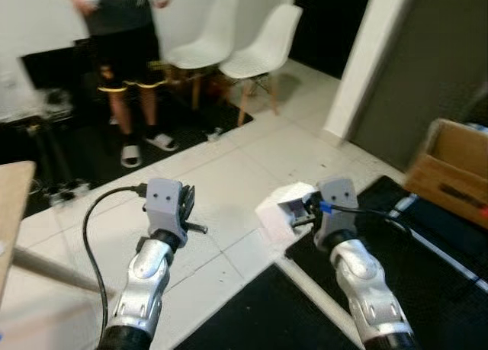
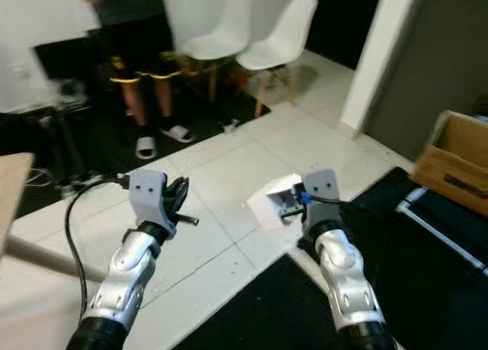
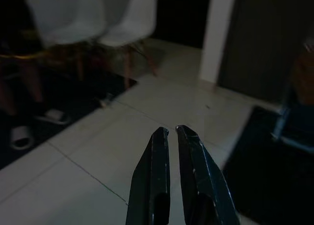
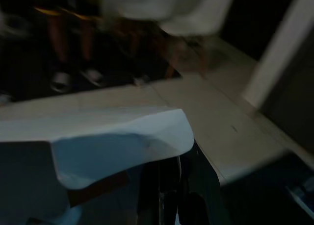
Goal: Picking trash to rubbish bin
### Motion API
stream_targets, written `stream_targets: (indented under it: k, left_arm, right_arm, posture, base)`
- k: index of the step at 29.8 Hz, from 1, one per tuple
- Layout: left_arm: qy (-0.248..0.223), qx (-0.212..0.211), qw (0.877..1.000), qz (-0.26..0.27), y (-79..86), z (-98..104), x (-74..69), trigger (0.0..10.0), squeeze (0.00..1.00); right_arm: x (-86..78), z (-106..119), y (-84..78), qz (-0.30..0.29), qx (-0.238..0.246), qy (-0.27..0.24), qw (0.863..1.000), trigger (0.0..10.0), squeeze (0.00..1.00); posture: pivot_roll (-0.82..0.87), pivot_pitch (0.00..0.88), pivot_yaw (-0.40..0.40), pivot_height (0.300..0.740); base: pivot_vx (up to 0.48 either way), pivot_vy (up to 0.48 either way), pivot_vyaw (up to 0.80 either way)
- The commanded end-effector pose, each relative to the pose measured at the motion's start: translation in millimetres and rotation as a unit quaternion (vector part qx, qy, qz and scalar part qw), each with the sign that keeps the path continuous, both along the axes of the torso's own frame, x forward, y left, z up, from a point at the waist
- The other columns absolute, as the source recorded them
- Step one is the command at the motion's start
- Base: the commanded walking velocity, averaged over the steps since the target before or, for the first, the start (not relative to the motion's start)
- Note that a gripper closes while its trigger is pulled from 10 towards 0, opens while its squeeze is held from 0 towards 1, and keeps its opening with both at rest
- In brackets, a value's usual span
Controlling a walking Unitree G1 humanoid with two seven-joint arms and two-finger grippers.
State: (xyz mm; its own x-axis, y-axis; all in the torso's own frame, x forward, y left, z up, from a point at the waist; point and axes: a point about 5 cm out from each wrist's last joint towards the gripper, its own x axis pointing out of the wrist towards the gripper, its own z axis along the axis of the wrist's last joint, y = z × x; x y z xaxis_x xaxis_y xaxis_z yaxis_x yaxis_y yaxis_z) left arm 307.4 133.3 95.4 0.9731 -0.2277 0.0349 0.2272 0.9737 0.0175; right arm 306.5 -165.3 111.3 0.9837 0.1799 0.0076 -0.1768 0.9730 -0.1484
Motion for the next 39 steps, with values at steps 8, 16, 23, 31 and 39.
stream_targets:
  k: [8,16,23,31,39]
  left_arm:
    - [0.033,0.01,0.999,0.012,11.0,-17,-9.3,10.0,0.0]
    - [0.025,0.002,1.0,0.009,7.4,-12,-4.5,10.0,0.0]
    - [0.023,0.0,1.0,0.01,7.4,-10,-3.8,10.0,0.0]
    - [0.029,-0.002,0.999,0.019,8.4,-10,-2.9,10.0,0.0]
    - [0.023,-0.01,1.0,0.015,7.5,-8,-2.0,10.0,0.0]
  right_arm:
    - [-13.4,-31,-2.5,-0.009,0.005,0.053,0.999,10.0,0.0]
    - [-9.1,-25,3.4,-0.005,0.012,0.036,0.999,10.0,0.0]
    - [-7.1,-23,3.9,-0.005,0.013,0.033,0.999,10.0,0.0]
    - [-5.8,-23,3.9,-0.013,0.016,0.03,0.999,10.0,0.0]
    - [-4.7,-21,1.8,-0.022,0.023,0.028,0.999,10.0,0.0]
  posture:
    - [-0.04,0.059,0.014,0.74]
    - [-0.04,0.06,0.017,0.74]
    - [-0.04,0.059,0.016,0.74]
    - [-0.03,0.062,0.017,0.74]
    - [-0.04,0.062,0.018,0.74]
  base:
    - [0.0,0.0,-0.8]
    - [0.0,0.0,-0.8]
    - [0.0,0.0,-0.8]
    - [0.0,0.0,-0.8]
    - [0.0,0.0,-0.8]
